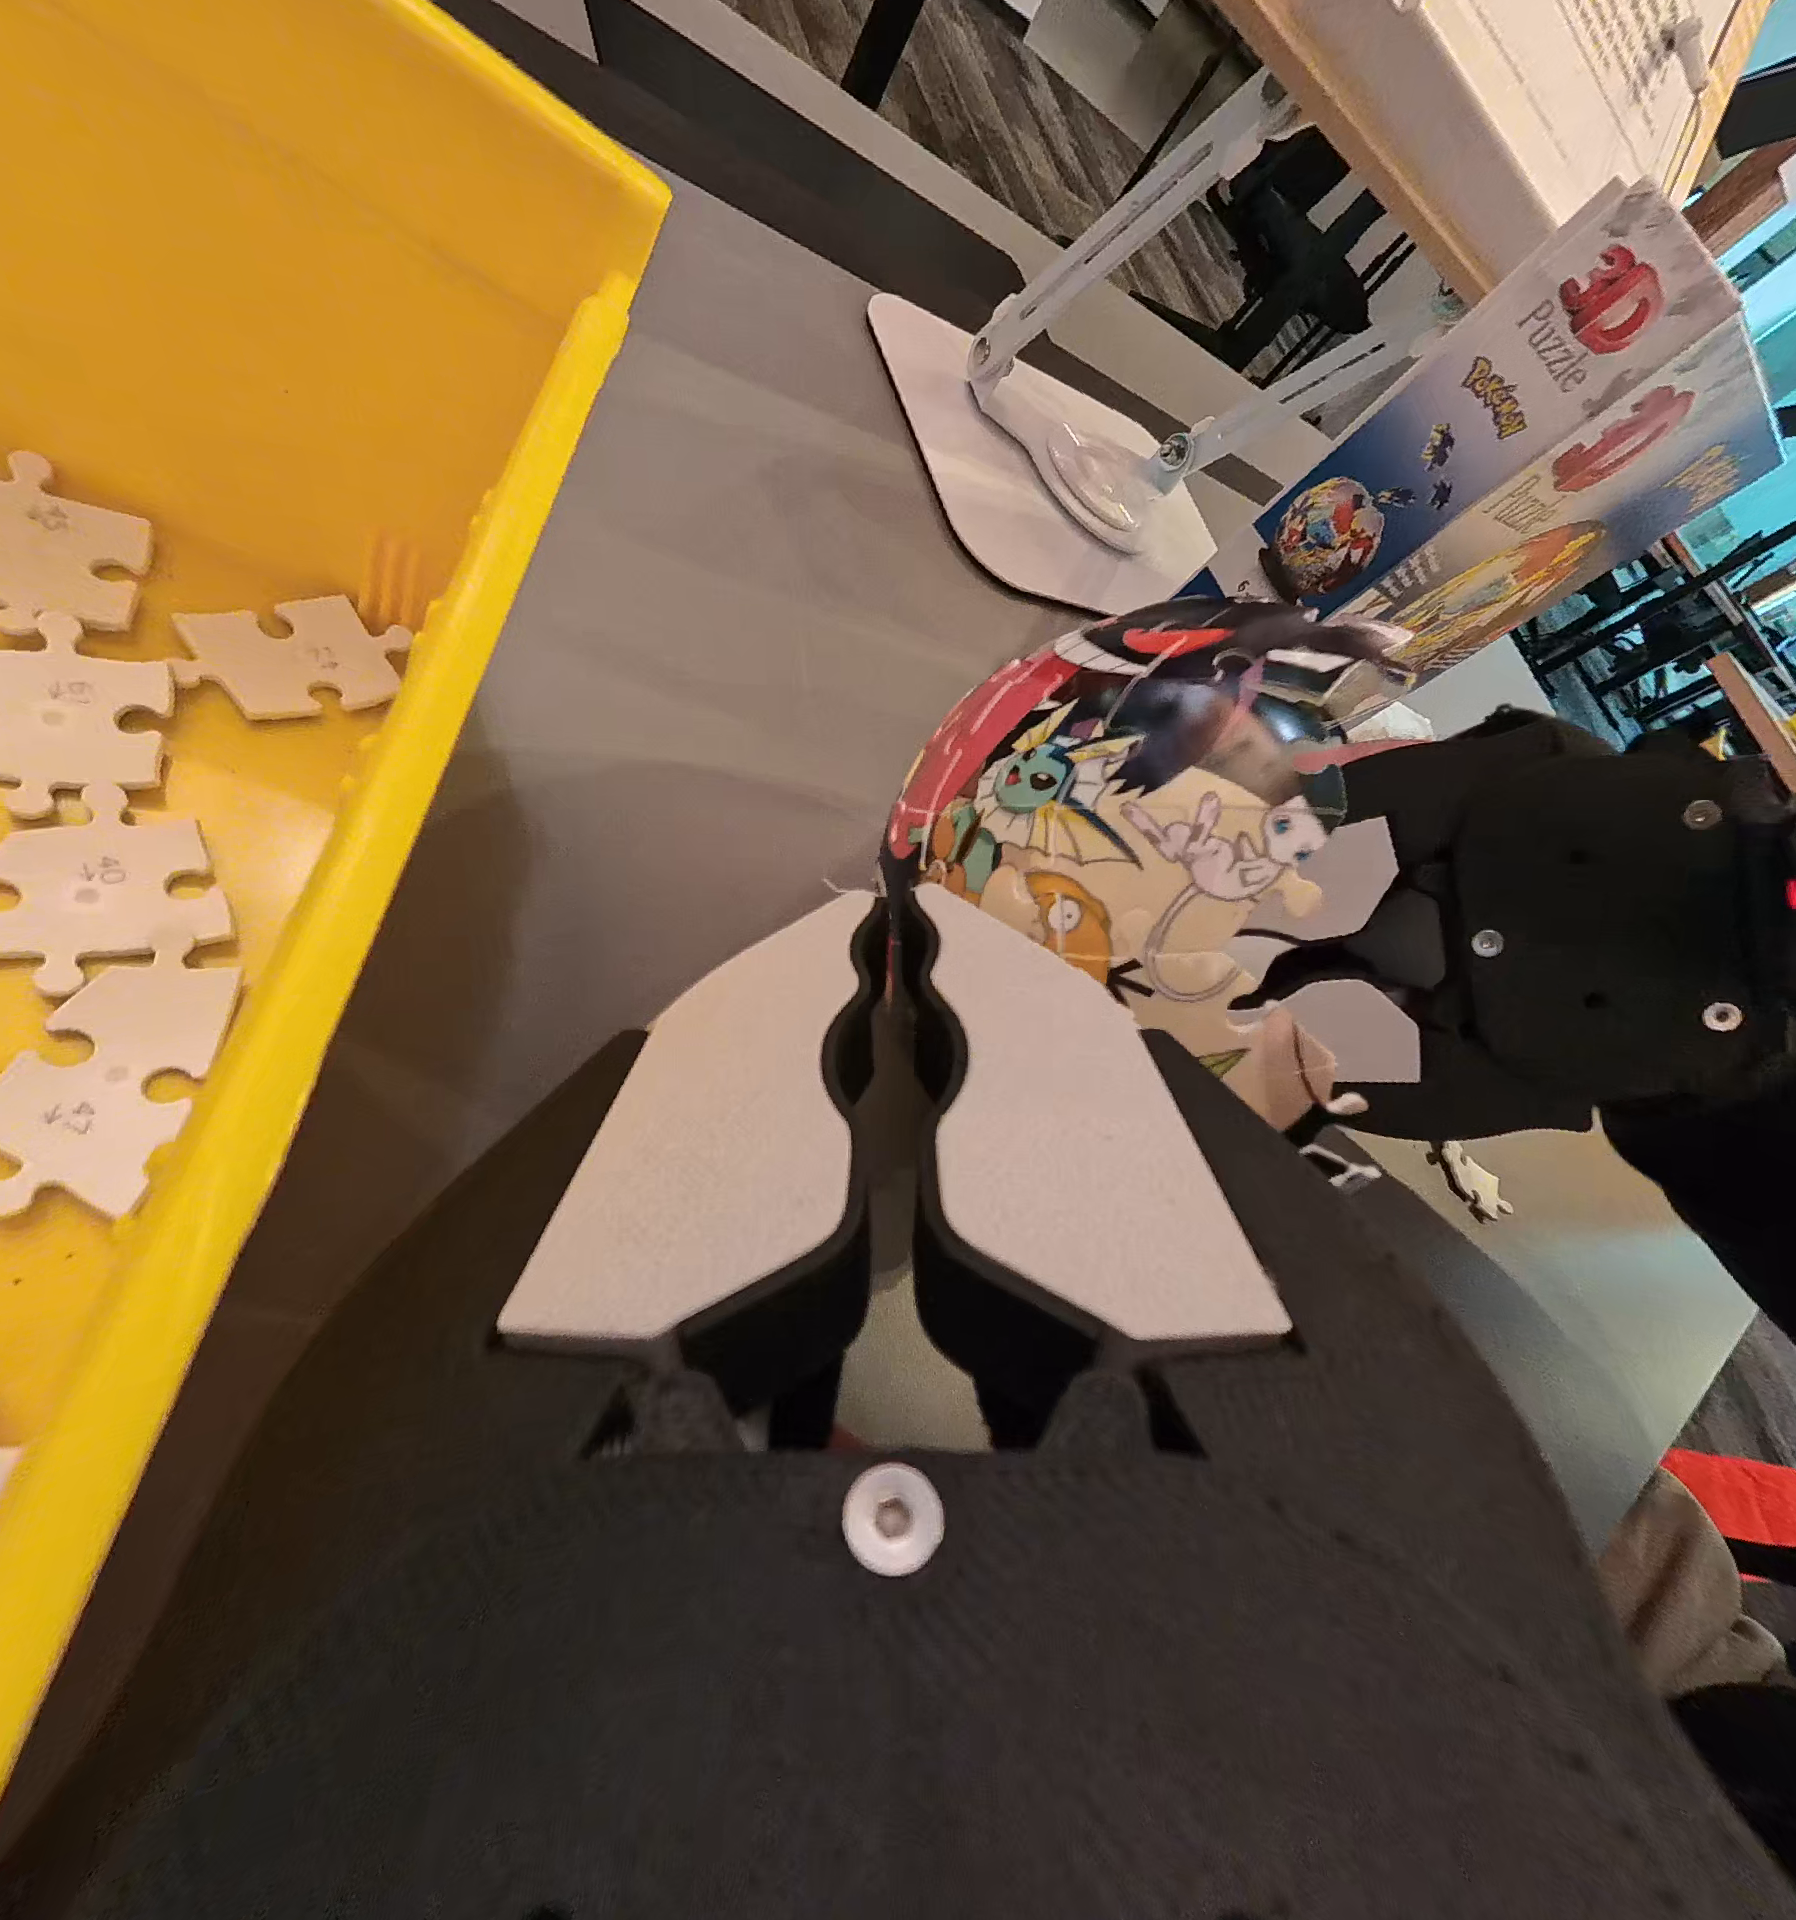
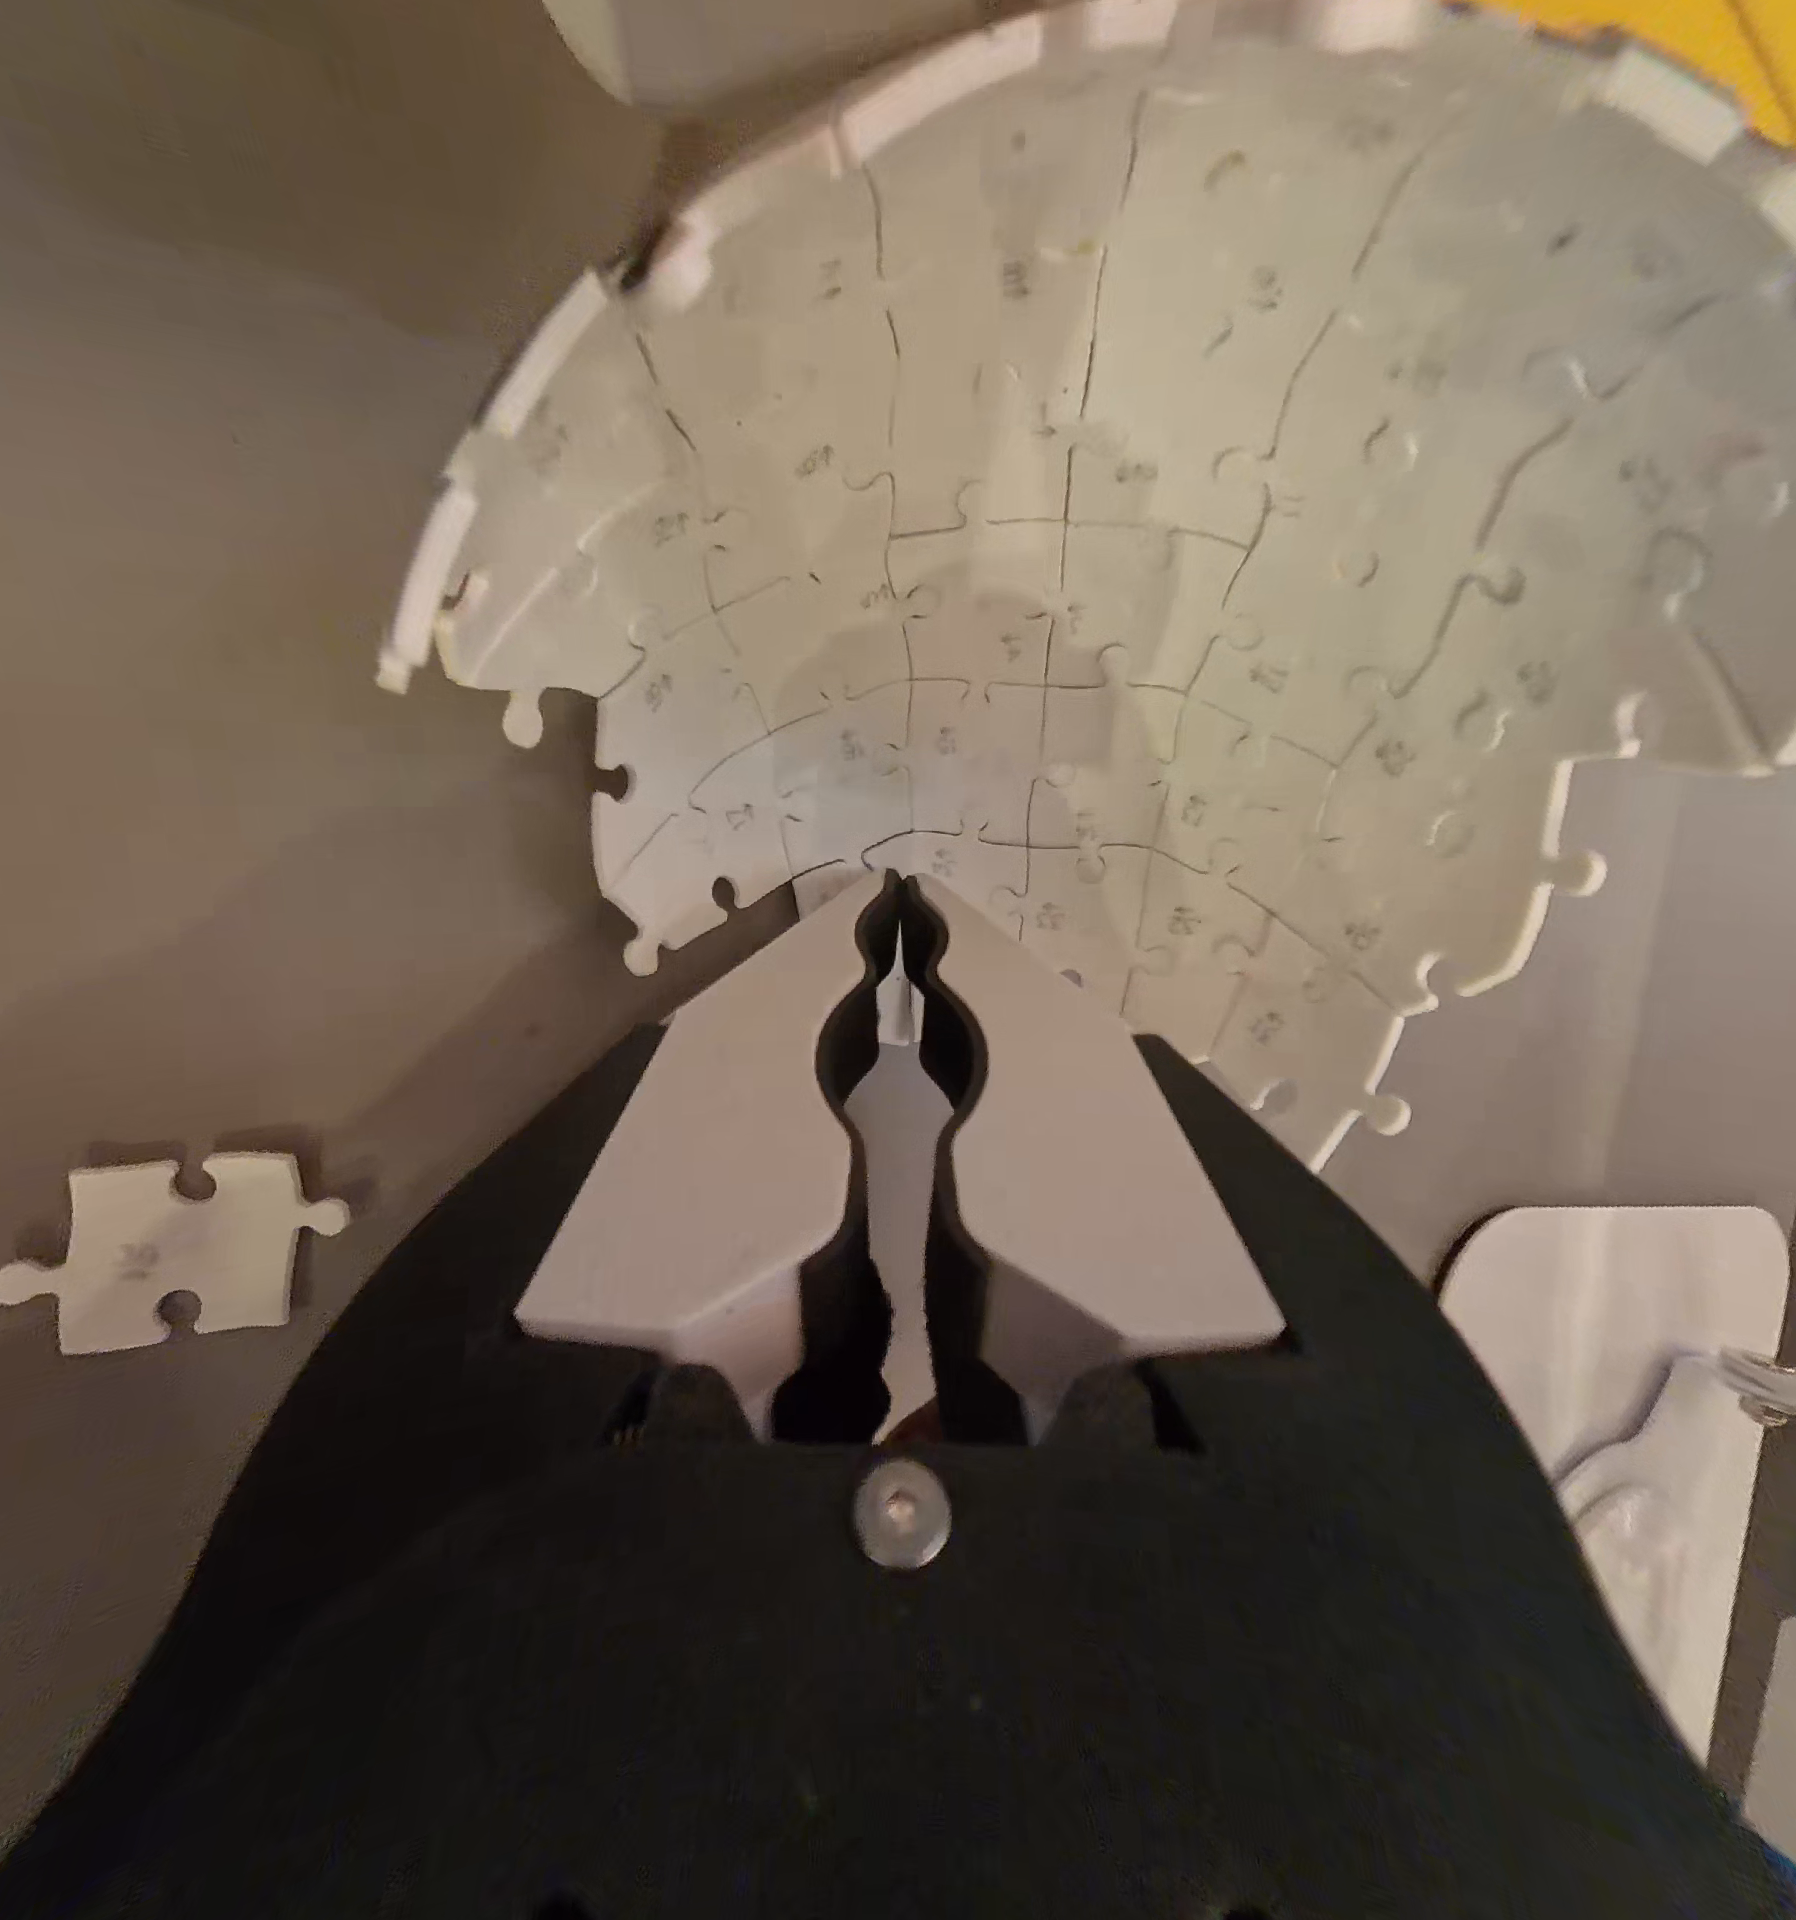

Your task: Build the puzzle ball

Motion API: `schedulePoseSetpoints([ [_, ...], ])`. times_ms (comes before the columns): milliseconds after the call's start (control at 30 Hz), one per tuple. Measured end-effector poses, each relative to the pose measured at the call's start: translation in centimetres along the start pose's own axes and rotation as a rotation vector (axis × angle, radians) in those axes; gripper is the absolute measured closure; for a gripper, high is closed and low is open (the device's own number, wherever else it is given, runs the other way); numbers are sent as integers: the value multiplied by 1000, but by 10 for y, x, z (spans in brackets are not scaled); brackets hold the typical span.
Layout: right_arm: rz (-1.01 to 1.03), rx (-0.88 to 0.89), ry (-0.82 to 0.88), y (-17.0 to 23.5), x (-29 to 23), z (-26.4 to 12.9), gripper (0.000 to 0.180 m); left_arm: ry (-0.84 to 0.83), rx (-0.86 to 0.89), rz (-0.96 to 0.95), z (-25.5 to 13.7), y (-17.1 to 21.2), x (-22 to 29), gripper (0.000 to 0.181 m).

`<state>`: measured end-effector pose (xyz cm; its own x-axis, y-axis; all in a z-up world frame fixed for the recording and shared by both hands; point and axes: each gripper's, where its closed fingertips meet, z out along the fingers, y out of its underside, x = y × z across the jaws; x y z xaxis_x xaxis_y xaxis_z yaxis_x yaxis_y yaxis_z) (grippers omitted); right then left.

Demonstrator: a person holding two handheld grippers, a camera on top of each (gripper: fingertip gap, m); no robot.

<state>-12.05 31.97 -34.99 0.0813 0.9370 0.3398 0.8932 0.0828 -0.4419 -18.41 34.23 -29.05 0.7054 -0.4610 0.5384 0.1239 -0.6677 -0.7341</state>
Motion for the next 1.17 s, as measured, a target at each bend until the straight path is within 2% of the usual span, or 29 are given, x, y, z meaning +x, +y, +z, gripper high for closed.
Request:
schedulePoseSetpoints([
  [300,-38,-74,-51,1,-1,0,180,7,-5,5,3,-1,2,180],
  [433,-78,-83,-33,2,-1,0,180,9,-7,-1,4,0,1,181],
  [533,-184,-125,47,2,-1,0,180,11,-9,3,4,-1,3,181],
  [667,-210,-127,38,1,-1,0,180,12,-11,0,5,-1,3,181],
  [967,64,-42,-36,0,-1,0,180,23,-14,-6,6,-1,3,181],
  [1167,135,-1,-10,-2,0,1,180,29,-19,-11,8,1,1,181],
])
